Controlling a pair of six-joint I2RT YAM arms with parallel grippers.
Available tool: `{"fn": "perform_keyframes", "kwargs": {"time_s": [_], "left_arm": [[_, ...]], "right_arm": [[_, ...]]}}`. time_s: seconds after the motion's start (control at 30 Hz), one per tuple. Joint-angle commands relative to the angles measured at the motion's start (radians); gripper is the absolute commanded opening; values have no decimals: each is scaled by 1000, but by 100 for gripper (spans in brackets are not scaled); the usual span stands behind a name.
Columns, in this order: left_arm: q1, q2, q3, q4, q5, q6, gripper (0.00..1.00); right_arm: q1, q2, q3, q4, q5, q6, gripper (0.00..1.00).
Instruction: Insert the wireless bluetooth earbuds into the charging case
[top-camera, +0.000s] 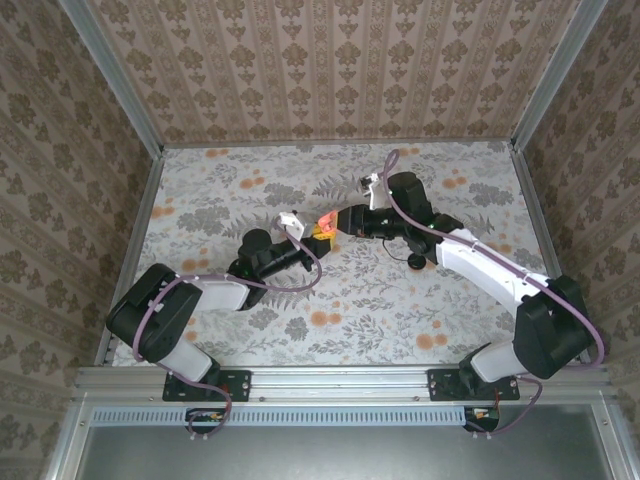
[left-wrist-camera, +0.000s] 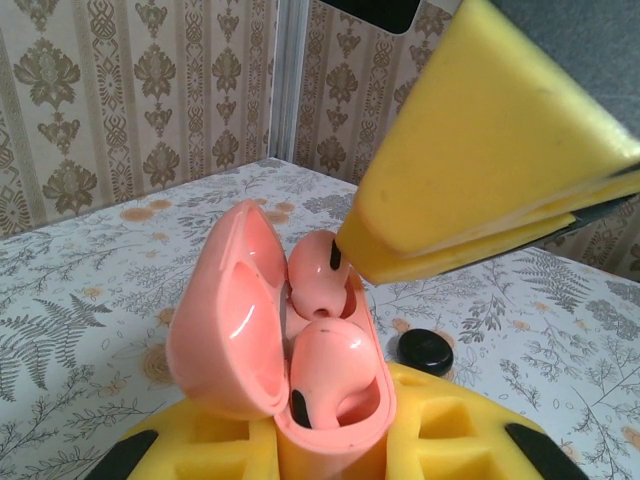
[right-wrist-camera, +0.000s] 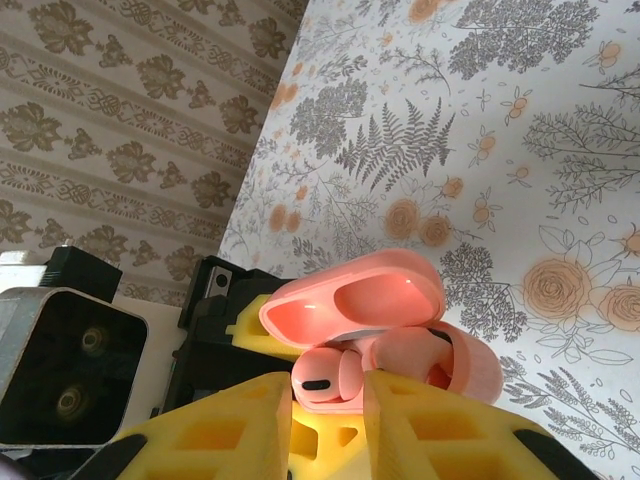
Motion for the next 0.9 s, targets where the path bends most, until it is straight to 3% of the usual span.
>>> {"fn": "perform_keyframes", "kwargs": {"time_s": [0.0, 0.27, 0.5, 0.87], "left_arm": [[-8, -31, 20, 36, 26, 25, 12], [-7, -35, 14, 36, 28, 27, 12], [-7, -38, 3, 34, 39, 25, 12], [-7, -53, -4, 2, 91, 15, 12]], "right_arm": [[8, 20, 26, 39, -8, 15, 26], [11, 2, 31, 43, -4, 2, 27], [11, -117, -7, 19, 46, -95, 31], [-17, -283, -116, 17, 115, -232, 49]]}}
